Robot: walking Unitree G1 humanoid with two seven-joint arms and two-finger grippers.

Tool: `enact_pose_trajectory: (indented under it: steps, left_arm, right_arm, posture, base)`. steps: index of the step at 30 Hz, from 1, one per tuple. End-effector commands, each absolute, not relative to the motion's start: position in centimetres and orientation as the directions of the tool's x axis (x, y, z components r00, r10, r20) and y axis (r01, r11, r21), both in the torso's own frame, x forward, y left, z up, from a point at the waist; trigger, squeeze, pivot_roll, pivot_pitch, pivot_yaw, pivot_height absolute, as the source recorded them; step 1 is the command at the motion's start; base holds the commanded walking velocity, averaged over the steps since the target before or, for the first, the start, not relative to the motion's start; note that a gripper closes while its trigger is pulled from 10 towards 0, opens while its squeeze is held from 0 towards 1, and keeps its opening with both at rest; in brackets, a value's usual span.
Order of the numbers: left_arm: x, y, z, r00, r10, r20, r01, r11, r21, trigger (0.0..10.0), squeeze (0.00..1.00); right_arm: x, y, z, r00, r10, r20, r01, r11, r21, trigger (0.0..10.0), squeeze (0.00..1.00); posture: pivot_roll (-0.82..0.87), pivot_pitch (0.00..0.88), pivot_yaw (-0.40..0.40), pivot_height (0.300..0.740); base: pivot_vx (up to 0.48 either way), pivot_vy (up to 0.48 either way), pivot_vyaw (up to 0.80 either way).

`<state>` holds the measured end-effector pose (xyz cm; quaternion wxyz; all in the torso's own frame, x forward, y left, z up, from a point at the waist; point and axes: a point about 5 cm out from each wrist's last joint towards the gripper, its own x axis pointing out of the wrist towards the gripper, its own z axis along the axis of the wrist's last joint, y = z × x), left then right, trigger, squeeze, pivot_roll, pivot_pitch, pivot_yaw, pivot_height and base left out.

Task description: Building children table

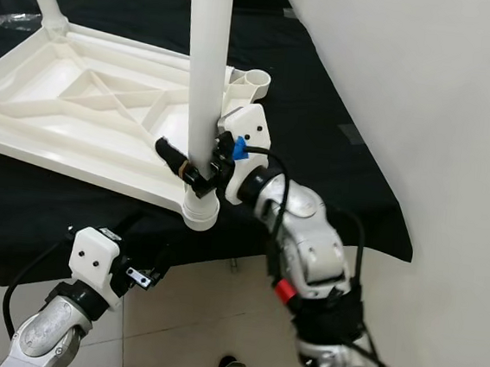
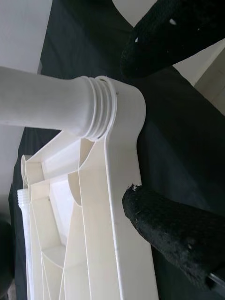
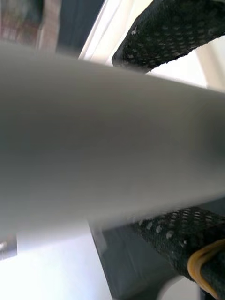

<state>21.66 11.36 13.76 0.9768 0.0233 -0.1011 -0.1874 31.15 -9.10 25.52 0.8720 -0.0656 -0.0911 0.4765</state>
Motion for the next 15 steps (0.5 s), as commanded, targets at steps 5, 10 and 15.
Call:
enact_pose_trajectory:
  steps: [5, 10, 15]
  left_arm:
    - [21.4, 11.6, 13.2, 0.916, -0.364, 0.166, 0.353, 0.931, 0.094, 10.0, 0.0]
    - [21.3, 11.6, 13.1, 0.916, -0.366, 0.163, 0.355, 0.93, 0.094, 10.0, 0.0]
    - [21.3, 11.6, 13.2, 0.916, -0.367, 0.162, 0.356, 0.93, 0.094, 10.0, 0.0]
  right_arm:
    - [31.4, -10.0, 26.9, 0.403, 0.907, 0.123, -0.88, 0.421, -0.218, 10.0, 0.0]
    - [31.7, -10.8, 27.9, 0.355, 0.926, 0.133, -0.893, 0.377, -0.244, 10.0, 0.0]
    - [32.0, -11.4, 28.3, 0.321, 0.939, 0.127, -0.901, 0.344, -0.265, 0.0, 0.0]
  posture:
    - [-0.01, 0.177, -0.039, 0.74]
    - [-0.01, 0.18, -0.037, 0.74]
    - [-0.01, 0.192, -0.03, 0.74]
  base:
    - [0.0, 0.0, 0.0]
    - [0.0, 0.0, 0.0]
    - [0.0, 0.0, 0.0]
